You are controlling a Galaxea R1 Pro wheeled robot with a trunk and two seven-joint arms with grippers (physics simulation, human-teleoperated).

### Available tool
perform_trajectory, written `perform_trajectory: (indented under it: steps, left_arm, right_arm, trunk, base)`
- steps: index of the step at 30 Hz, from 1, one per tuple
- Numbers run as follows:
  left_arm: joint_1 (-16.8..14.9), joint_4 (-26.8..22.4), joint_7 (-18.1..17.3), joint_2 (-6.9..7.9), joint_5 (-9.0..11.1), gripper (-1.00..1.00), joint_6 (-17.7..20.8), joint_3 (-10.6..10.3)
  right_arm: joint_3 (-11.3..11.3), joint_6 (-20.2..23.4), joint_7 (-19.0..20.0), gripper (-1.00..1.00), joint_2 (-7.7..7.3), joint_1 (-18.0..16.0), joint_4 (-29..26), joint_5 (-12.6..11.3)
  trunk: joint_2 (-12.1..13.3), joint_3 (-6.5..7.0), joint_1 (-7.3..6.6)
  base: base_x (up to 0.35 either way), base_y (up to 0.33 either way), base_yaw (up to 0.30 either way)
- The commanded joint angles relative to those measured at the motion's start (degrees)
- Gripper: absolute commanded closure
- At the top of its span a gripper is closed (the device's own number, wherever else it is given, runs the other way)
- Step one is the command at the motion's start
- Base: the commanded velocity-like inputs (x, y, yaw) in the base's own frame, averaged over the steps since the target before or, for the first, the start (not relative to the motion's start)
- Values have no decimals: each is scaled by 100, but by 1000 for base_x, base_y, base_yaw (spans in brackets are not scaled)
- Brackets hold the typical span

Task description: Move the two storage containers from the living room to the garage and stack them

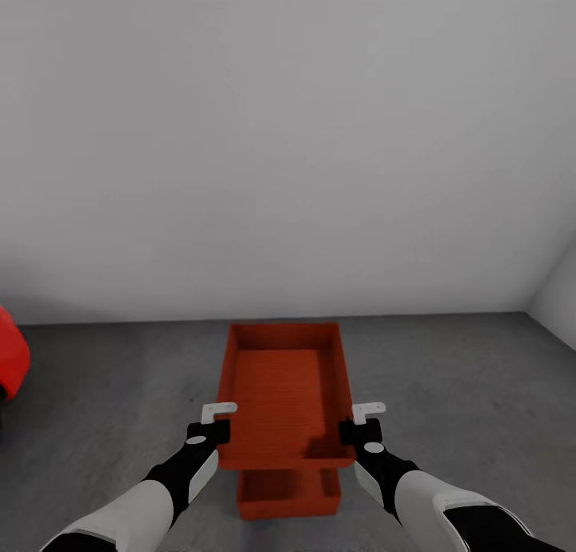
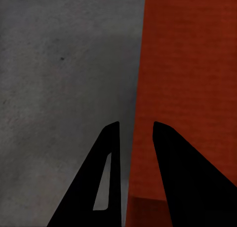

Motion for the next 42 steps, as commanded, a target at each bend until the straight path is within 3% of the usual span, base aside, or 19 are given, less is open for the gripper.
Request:
perform_trajectory:
  steps: [1, 42]
  left_arm:
    - [-7, -333, 68, -1, -59, 100, -52, 150]
    - [-7, -327, 68, -1, -59, 100, -51, 150]
  right_arm:
    - [-70, 18, -15, 100, 9, 0, 19, 85]
    - [-70, 18, -15, 100, 9, 0, 27, 82]
  trunk:
    - [-4, -15, 0]
    - [-4, -380, 0]
  base:
    - [0, 0, 0]
    - [0, 0, 0]
